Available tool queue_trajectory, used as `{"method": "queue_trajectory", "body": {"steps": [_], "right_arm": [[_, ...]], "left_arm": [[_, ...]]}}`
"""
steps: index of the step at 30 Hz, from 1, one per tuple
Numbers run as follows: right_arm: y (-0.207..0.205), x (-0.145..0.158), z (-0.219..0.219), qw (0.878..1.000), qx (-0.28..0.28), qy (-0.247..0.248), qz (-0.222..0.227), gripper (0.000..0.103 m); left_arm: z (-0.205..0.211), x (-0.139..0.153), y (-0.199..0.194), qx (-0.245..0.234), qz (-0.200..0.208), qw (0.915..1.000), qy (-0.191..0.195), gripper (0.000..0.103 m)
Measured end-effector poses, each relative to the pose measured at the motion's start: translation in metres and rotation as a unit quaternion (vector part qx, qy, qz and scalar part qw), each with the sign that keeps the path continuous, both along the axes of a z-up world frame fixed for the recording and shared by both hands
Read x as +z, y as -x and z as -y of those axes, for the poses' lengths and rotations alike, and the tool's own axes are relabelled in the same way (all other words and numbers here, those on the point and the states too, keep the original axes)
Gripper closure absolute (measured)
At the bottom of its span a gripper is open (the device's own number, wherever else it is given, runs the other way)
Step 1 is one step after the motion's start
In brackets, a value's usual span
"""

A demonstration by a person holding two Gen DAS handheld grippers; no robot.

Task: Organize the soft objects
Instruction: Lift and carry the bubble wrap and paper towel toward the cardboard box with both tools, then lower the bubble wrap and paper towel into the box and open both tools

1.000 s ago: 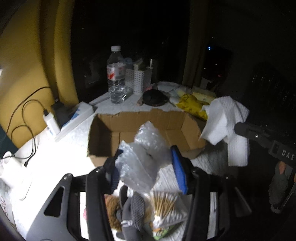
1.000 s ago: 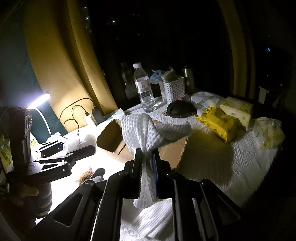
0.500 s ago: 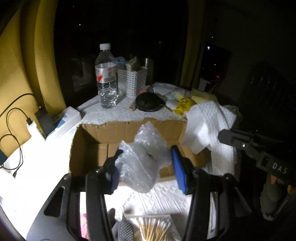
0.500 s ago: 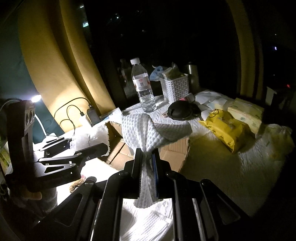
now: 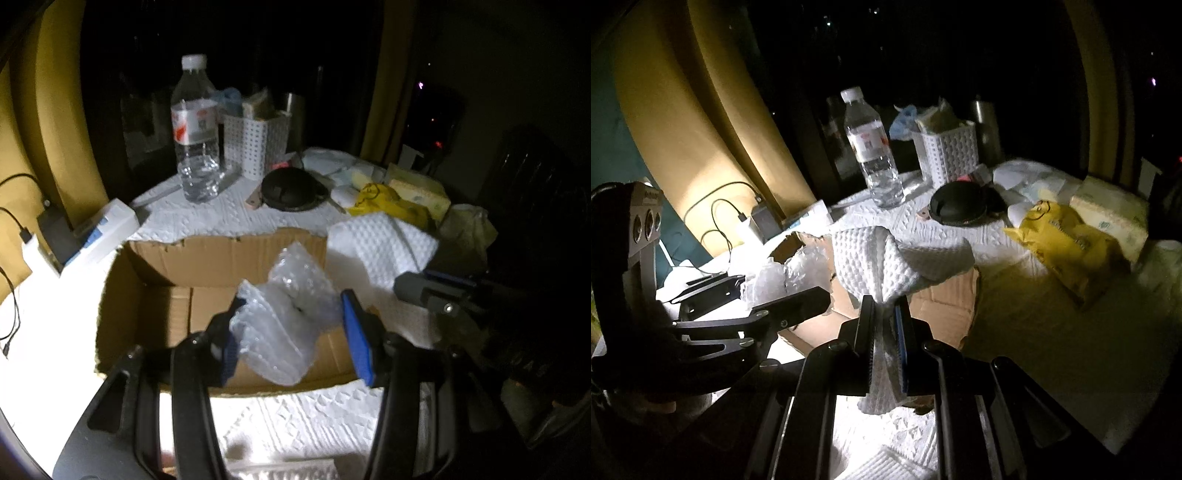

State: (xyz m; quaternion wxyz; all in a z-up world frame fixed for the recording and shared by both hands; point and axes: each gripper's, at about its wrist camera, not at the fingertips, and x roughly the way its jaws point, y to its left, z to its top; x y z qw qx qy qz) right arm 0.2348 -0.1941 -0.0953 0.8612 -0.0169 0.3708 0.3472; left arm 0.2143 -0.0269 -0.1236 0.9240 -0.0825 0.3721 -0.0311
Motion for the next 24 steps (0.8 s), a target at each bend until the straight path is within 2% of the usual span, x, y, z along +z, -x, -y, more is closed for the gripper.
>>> {"method": "queue_trajectory", "body": {"steps": [8, 15, 17, 19, 21, 24], "right_arm": [[-0.01, -0.035, 0.001, 0.999, 0.001, 0.009, -0.038, 0.092], [-0.005, -0.044, 0.0, 0.999, 0.014, 0.027, -0.044, 0.09], [-0.001, -0.04, 0.001, 0.999, 0.016, 0.034, -0.034, 0.085], [0.003, -0.036, 0.004, 0.999, 0.018, 0.034, -0.027, 0.064], [0.006, -0.031, 0.009, 0.999, 0.013, 0.031, -0.023, 0.058], [0.009, -0.023, 0.013, 0.999, 0.005, 0.032, -0.012, 0.058]], "left_arm": [[0.004, -0.025, -0.016, -0.004, -0.031, 0.9993, 0.019, 0.053], [0.007, -0.031, -0.02, -0.009, -0.04, 0.999, 0.019, 0.053], [0.008, -0.032, -0.022, -0.009, -0.046, 0.9987, 0.019, 0.053], [0.01, -0.034, -0.024, -0.01, -0.049, 0.9986, 0.017, 0.052], [0.011, -0.034, -0.025, -0.012, -0.053, 0.9984, 0.015, 0.052], [0.016, -0.037, -0.028, -0.02, -0.061, 0.9979, 0.01, 0.052]]}}
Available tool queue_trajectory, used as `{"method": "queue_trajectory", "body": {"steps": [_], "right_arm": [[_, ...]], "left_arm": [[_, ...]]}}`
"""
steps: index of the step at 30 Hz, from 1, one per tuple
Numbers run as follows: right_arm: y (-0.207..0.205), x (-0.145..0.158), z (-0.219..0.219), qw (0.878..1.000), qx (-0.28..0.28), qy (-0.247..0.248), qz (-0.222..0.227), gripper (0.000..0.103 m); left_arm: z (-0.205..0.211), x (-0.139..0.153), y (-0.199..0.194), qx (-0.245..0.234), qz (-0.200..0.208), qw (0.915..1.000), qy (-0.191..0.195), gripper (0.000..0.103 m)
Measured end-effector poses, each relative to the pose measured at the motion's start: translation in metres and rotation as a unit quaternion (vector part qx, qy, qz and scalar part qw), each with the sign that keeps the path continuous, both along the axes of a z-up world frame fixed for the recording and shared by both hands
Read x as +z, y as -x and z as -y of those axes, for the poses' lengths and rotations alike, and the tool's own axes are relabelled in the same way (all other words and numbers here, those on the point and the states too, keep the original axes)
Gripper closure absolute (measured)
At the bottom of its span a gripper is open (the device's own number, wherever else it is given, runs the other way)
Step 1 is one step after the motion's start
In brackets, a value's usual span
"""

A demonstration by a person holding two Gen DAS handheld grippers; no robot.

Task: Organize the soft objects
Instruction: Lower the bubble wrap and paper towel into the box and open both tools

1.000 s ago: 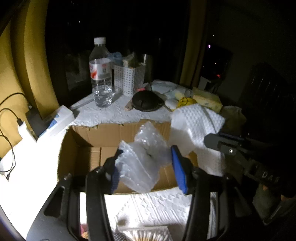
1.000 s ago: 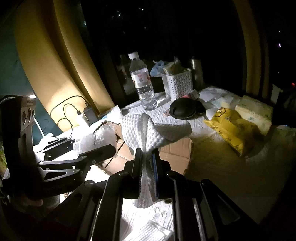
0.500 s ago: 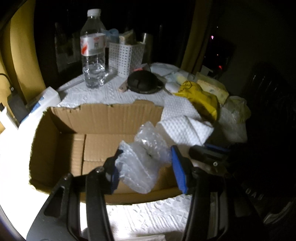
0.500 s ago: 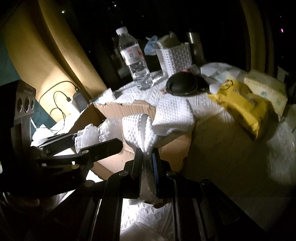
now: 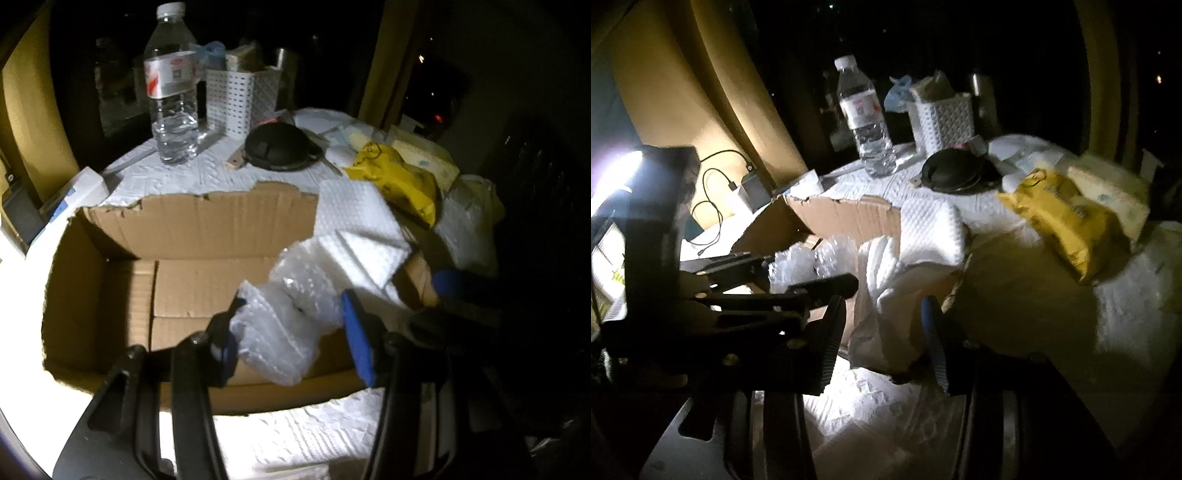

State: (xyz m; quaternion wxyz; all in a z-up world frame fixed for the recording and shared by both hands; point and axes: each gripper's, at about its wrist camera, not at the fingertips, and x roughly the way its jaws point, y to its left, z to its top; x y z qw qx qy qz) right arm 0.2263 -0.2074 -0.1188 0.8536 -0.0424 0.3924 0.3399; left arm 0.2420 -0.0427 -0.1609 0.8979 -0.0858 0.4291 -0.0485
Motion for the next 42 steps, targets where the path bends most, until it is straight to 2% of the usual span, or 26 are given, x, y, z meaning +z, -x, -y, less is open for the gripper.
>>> {"method": "queue_trajectory", "body": {"steps": [6, 10, 12, 16, 21, 24, 26, 27, 28, 29, 35, 42], "right_arm": [[-0.001, 0.011, 0.012, 1.0, -0.022, -0.011, 0.019, 0.058], [-0.016, 0.005, 0.014, 0.999, -0.044, 0.001, 0.023, 0.058], [-0.024, -0.003, 0.016, 0.998, -0.056, 0.009, 0.011, 0.055], [-0.04, -0.018, 0.02, 0.998, -0.062, -0.01, -0.021, 0.045], [-0.051, -0.026, 0.013, 0.998, -0.059, -0.022, -0.03, 0.043], [-0.061, -0.035, 0.009, 0.996, -0.074, 0.002, -0.04, 0.043], [-0.068, -0.044, 0.009, 0.995, -0.086, 0.016, -0.051, 0.043], [-0.07, -0.047, 0.011, 0.994, -0.09, 0.018, -0.056, 0.043], [-0.071, -0.05, 0.012, 0.993, -0.097, 0.021, -0.065, 0.043], [-0.072, -0.052, 0.014, 0.992, -0.099, 0.021, -0.068, 0.043], [-0.058, -0.035, 0.017, 0.993, -0.101, 0.012, -0.057, 0.043], [-0.031, -0.005, 0.009, 0.994, -0.096, 0.027, -0.037, 0.043]], "left_arm": [[0.007, -0.007, -0.008, -0.008, -0.02, 0.9997, -0.009, 0.051], [0.012, -0.013, -0.012, -0.018, -0.033, 0.9992, -0.014, 0.051], [0.016, -0.016, -0.014, -0.023, -0.039, 0.9988, -0.017, 0.05], [0.022, -0.019, -0.016, -0.032, -0.044, 0.9983, -0.022, 0.05], [0.024, -0.024, -0.02, -0.038, -0.054, 0.9976, -0.021, 0.049], [0.023, -0.023, -0.02, -0.036, -0.051, 0.9978, -0.022, 0.049], [0.021, -0.022, -0.019, -0.032, -0.051, 0.998, -0.022, 0.045], [0.02, -0.021, -0.018, -0.03, -0.05, 0.9981, -0.021, 0.038], [0.018, -0.019, -0.017, -0.029, -0.048, 0.9982, -0.021, 0.035], [0.017, -0.017, -0.016, -0.028, -0.045, 0.9984, -0.021, 0.034], [0.007, -0.005, -0.008, -0.014, -0.033, 0.9991, -0.024, 0.033], [-0.011, 0.011, 0.011, 0.011, -0.014, 0.9997, -0.014, 0.029]]}}
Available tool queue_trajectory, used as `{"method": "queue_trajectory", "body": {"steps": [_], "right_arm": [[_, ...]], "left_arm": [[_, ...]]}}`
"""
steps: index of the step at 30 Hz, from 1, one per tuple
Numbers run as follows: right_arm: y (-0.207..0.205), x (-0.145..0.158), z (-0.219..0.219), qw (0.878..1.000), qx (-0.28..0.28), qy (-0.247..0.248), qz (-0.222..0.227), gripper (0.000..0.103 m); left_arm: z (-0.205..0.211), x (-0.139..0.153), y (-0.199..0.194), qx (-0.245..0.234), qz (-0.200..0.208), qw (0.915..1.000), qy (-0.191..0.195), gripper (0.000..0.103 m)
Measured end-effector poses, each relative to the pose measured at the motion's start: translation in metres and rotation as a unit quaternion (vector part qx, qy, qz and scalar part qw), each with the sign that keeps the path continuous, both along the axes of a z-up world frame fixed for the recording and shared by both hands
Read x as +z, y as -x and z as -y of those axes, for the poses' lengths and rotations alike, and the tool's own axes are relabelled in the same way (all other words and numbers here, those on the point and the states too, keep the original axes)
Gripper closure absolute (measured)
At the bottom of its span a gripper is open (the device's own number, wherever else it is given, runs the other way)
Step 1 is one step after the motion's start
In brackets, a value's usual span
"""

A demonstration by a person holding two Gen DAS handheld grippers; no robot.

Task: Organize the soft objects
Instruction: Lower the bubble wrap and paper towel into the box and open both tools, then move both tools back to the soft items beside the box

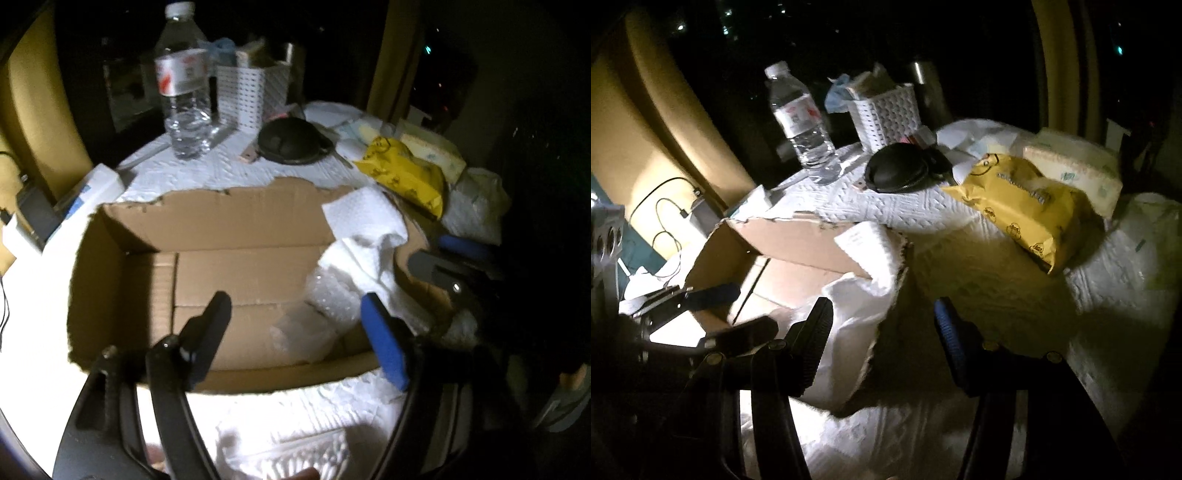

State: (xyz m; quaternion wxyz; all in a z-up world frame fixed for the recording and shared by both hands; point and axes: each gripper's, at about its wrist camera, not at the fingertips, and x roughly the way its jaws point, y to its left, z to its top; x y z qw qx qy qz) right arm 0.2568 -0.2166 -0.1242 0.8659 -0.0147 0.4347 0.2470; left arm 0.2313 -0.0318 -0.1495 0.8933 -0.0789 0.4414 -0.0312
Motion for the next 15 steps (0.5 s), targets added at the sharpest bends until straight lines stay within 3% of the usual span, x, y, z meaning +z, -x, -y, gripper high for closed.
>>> {"method": "queue_trajectory", "body": {"steps": [15], "right_arm": [[0.062, 0.032, -0.008, 1.0, 0.003, 0.007, 0.024, 0.043]], "left_arm": [[-0.016, 0.036, 0.057, 0.005, 0.044, 0.999, 0.012, 0.025]]}}
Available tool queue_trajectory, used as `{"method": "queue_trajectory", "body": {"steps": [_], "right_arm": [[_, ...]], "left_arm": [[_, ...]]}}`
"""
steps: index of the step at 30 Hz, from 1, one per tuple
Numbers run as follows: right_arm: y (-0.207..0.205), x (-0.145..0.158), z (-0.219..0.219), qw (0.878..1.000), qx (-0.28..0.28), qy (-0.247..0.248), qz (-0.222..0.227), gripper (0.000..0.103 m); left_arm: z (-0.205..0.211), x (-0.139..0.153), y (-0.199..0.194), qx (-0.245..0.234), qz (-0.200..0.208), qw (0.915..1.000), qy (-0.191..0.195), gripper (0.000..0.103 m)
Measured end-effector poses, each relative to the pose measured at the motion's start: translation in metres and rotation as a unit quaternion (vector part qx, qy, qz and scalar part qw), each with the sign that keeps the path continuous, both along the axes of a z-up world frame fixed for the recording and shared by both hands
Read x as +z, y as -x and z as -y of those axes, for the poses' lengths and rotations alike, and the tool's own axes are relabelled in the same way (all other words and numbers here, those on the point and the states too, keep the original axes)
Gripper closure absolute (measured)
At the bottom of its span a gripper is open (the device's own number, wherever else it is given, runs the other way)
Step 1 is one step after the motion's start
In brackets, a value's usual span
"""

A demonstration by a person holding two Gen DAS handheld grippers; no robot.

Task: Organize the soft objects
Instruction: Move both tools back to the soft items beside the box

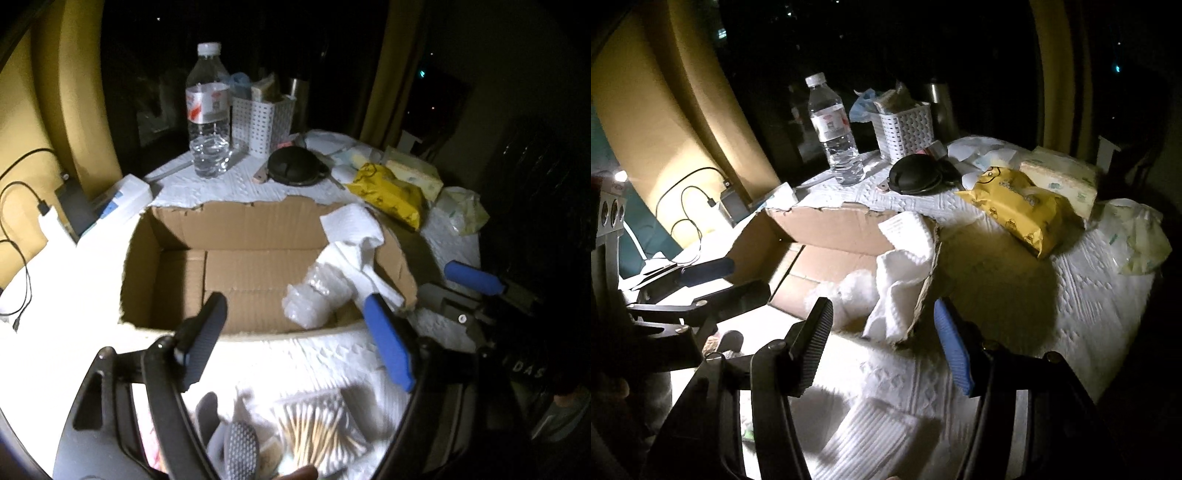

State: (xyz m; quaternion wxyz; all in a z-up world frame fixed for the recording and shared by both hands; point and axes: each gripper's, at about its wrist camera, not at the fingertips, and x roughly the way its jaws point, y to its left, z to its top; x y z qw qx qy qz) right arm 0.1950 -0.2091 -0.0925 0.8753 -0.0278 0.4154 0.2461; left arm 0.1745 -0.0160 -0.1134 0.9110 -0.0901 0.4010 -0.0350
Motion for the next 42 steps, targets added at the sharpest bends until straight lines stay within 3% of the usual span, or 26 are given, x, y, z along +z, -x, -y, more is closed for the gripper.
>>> {"method": "queue_trajectory", "body": {"steps": [18, 42], "right_arm": [[0.054, -0.006, 0.005, 1.0, -0.014, 0.0, -0.007, 0.043], [0.071, -0.074, 0.028, 0.996, -0.036, -0.002, -0.08, 0.043]], "left_arm": [[0.005, -0.006, 0.047, -0.011, -0.008, 0.9999, 0.003, 0.025], [0.031, -0.055, 0.064, -0.007, -0.063, 0.9974, -0.034, 0.025]]}}
